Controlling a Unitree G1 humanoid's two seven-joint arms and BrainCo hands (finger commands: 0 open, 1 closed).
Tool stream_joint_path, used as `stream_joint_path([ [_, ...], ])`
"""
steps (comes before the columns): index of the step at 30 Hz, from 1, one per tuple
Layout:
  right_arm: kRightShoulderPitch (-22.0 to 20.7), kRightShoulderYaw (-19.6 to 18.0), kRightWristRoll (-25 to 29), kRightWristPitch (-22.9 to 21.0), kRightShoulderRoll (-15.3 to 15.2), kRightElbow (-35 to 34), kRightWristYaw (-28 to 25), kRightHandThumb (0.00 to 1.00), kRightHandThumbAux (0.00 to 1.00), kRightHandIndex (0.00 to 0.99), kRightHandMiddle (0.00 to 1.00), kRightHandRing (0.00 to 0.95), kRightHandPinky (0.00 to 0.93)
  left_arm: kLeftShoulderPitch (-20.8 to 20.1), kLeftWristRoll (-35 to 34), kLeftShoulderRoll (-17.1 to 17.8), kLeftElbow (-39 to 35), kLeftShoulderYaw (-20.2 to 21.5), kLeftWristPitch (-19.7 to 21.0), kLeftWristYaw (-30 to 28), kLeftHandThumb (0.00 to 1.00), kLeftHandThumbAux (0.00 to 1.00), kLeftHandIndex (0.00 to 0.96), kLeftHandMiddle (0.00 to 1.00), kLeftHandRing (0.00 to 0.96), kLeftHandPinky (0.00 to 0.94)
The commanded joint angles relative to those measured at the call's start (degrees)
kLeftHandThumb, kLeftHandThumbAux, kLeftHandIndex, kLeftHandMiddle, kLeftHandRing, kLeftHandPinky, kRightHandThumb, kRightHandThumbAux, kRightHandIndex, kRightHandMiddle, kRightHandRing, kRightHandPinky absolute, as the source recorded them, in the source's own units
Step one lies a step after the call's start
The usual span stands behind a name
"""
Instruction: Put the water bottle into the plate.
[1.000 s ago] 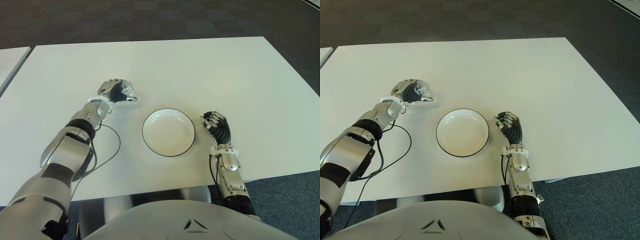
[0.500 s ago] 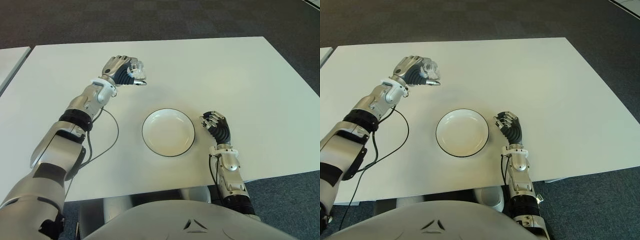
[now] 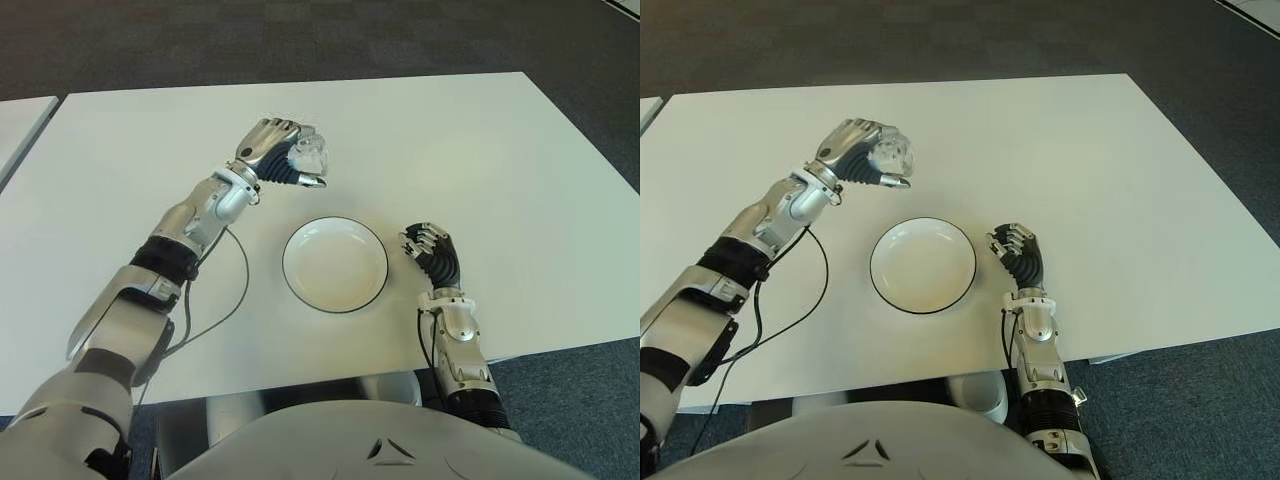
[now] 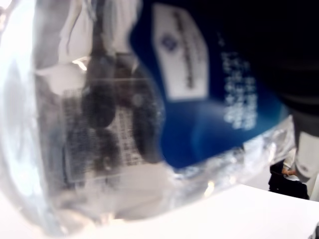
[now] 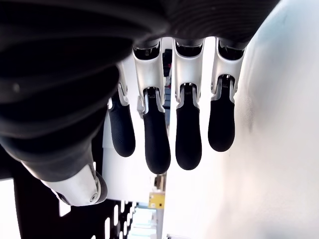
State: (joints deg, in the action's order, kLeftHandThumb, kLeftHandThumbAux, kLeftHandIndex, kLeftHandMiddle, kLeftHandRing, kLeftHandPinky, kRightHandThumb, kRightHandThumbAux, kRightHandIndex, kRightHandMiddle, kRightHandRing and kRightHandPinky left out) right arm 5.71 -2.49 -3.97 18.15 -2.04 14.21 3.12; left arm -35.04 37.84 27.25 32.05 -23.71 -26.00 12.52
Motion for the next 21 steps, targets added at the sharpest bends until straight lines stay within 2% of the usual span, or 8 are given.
stream_joint_path([
  [1,-0.60,0.21,0.29,-0.47,0.26,1.00,-0.10,0.706,0.729,0.430,0.549,0.540,0.526,1.74,1.75,-0.51,-3.23,-0.95,-0.06,-1.72,0.850,0.670,0.394,0.537,0.861,0.829],
  [11,-0.82,0.09,0.10,-0.87,0.32,1.20,0.39,0.706,0.729,0.430,0.541,0.534,0.527,5.24,4.27,-2.25,-8.88,-4.84,-1.29,-6.46,0.849,0.670,0.394,0.539,0.856,0.833],
  [21,-0.86,0.03,0.18,-0.90,0.28,1.11,0.37,0.706,0.729,0.430,0.537,0.534,0.529,4.46,9.93,-2.29,-7.65,-10.49,-6.89,-7.86,0.852,0.668,0.398,0.544,0.861,0.860],
])
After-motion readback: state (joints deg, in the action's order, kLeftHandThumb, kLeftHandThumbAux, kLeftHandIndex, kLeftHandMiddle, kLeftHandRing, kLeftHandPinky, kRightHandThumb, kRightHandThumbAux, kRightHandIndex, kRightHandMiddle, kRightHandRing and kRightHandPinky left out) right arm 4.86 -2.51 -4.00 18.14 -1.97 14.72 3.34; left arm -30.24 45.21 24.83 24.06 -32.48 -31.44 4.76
